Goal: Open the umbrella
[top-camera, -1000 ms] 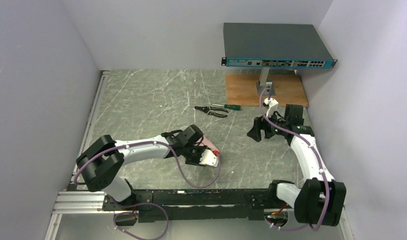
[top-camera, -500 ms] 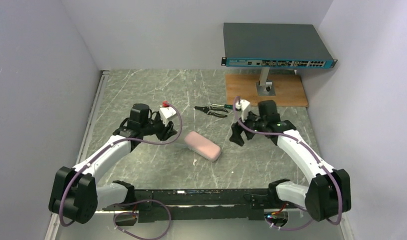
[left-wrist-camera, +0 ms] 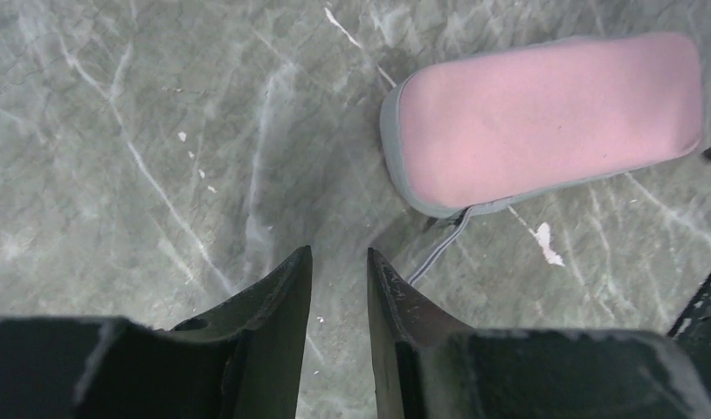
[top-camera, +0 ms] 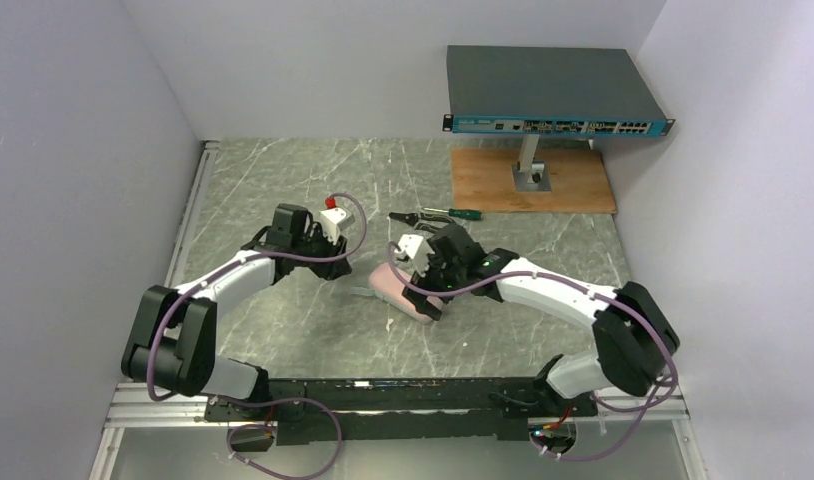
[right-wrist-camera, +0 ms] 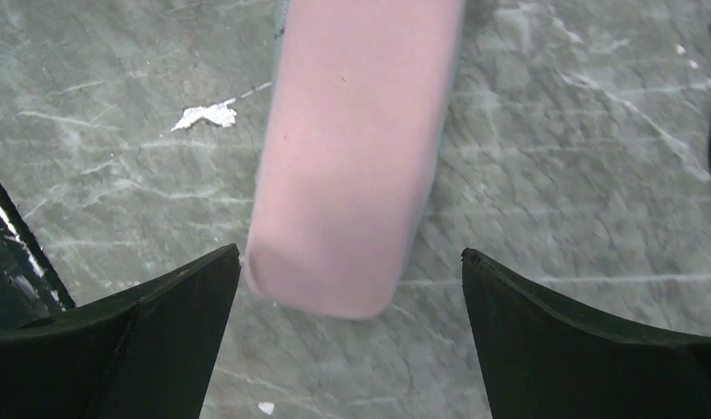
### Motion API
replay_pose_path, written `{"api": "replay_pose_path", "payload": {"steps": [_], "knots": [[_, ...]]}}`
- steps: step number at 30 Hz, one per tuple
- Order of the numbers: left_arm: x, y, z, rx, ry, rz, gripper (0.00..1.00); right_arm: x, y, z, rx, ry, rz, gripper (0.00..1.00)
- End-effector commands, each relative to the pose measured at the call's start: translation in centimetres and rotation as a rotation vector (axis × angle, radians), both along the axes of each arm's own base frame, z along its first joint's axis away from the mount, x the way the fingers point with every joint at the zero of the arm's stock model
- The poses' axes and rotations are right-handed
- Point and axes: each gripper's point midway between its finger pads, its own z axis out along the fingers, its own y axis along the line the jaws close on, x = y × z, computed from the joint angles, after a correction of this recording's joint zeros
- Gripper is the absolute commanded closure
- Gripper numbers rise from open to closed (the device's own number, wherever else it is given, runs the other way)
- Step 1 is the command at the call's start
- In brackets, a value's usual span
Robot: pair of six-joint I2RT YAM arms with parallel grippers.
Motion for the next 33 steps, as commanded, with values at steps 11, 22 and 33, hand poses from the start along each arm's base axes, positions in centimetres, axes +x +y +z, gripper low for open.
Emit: {"api": "replay_pose_path", "payload": {"steps": [11, 22, 33], "knots": [[-1.6, -3.6, -0.8, -0.240, 0.118, -0.057, 0.74, -0.2, 0.9, -3.9, -0.116, 0.023, -0.013, 0.06], [-4.0, -6.0, -0.3, -0.257, -0.155, -0.151, 0.82, -2.0, -2.1, -6.3, -0.160, 0.033, 0.032, 0.43], [-3.8, -7.7, -2.4, -0.118, -0.207, -0.157, 0.70, -2.0, -2.3, -6.1, -0.133, 0.073, 0.045, 0.63]]}}
